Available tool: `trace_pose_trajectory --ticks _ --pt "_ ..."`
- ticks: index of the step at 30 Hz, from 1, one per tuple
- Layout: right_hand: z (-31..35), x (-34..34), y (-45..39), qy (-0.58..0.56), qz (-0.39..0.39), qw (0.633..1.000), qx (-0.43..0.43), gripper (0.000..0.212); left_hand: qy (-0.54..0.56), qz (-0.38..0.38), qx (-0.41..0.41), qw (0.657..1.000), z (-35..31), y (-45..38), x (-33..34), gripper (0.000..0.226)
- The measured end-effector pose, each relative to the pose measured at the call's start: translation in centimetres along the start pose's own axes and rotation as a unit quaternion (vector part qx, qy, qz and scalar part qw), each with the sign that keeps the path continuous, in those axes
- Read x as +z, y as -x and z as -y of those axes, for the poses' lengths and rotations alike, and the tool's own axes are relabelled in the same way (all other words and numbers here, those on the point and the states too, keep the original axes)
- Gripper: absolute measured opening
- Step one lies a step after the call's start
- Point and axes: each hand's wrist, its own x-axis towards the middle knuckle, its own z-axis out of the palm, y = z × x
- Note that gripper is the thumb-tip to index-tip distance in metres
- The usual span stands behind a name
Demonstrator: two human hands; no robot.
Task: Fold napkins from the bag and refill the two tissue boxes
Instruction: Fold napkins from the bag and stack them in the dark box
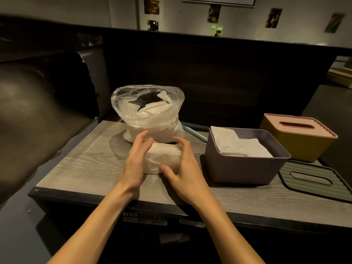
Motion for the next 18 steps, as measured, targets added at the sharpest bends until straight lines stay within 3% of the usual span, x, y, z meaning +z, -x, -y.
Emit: trace_pose_trajectory --ticks 3,5,9,15,18 --pt "-0.2 -0.1 -0.2 -0.004 -0.005 1.000 0.014 0.067 -0.073 0.045 0.018 0.996 0.3 0.2 -0.6 0.065" --pt "-0.2 -0.3 -0.1 -0.004 -0.010 1.000 0.020 0.063 -0.146 0.043 0.029 0.988 0.4 0.3 -0.4 0.075" --pt "-0.2 -0.5 0.1 -0.031 -0.022 0.999 0.032 0.056 -0.177 0.001 0.032 0.984 0.7 0.1 -0.4 0.077" --pt "-0.6 -0.5 0.0 -0.045 -0.029 0.998 0.040 0.047 -0.267 0.072 0.035 0.960 0.1 -0.2 -2.4 0.090" --pt "-0.7 -0.5 -0.1 -0.051 -0.030 0.997 0.046 0.047 -0.240 0.058 0.032 0.969 0.3 -0.5 -3.0 0.083"
